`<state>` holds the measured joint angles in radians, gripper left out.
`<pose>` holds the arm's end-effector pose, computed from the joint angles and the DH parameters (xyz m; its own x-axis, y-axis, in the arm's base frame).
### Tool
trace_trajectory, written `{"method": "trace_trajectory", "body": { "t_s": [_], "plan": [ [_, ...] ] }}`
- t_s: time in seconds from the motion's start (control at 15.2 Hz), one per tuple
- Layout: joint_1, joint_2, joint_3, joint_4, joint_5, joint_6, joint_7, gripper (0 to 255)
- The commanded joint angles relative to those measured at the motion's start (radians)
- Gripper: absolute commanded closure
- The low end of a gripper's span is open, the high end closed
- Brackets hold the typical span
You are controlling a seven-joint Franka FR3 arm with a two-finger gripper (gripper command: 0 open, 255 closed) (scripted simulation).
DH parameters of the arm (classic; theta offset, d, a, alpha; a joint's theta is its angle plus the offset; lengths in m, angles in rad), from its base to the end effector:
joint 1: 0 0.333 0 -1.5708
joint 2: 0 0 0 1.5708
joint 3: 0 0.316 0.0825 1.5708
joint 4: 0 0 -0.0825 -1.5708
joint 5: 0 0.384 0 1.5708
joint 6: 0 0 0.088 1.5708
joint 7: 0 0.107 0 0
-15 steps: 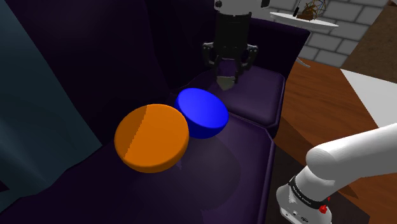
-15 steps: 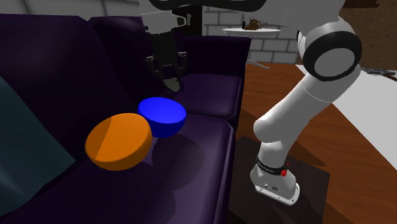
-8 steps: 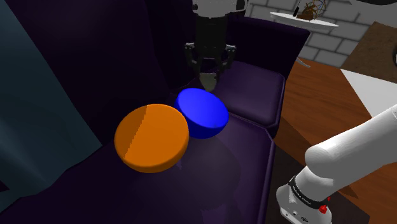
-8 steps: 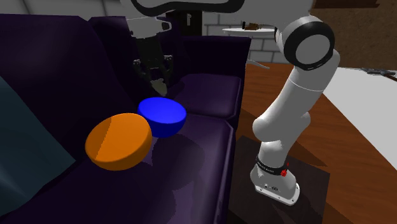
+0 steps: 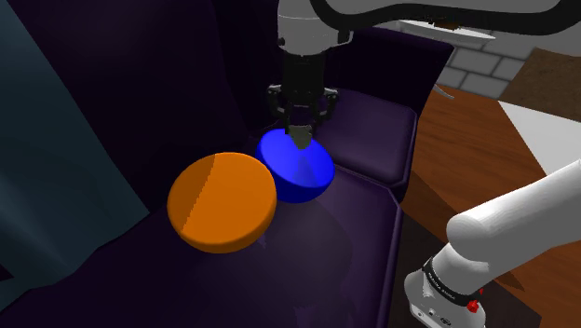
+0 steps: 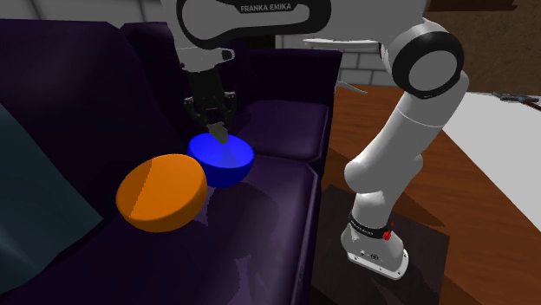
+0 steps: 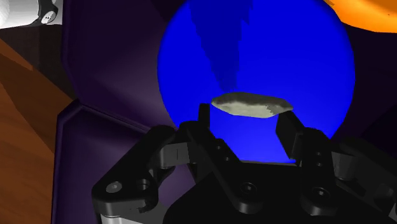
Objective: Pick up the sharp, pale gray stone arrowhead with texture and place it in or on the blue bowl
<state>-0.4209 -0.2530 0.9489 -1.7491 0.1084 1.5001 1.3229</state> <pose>0.3998 0.3044 0.6062 0.6849 -0.7253 0.0693 -0.7276 -0.6756 0.1190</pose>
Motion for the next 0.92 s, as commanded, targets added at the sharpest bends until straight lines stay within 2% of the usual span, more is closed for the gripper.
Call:
{"method": "trace_trajectory", "body": {
  "t_s": [0.0, 0.13, 0.59, 0.66, 0.86],
  "plan": [
    [0.003, -0.009, -0.002, -0.033, 0.007, 0.027, -0.003, 255],
    [0.006, -0.015, -0.003, -0.061, 0.011, 0.051, -0.005, 255],
    [0.006, -0.015, -0.003, -0.061, 0.011, 0.051, -0.005, 255],
    [0.006, -0.015, -0.003, -0.061, 0.011, 0.051, -0.005, 0],
    [0.006, -0.015, -0.003, -0.061, 0.011, 0.051, -0.005, 0]
  ]
}}
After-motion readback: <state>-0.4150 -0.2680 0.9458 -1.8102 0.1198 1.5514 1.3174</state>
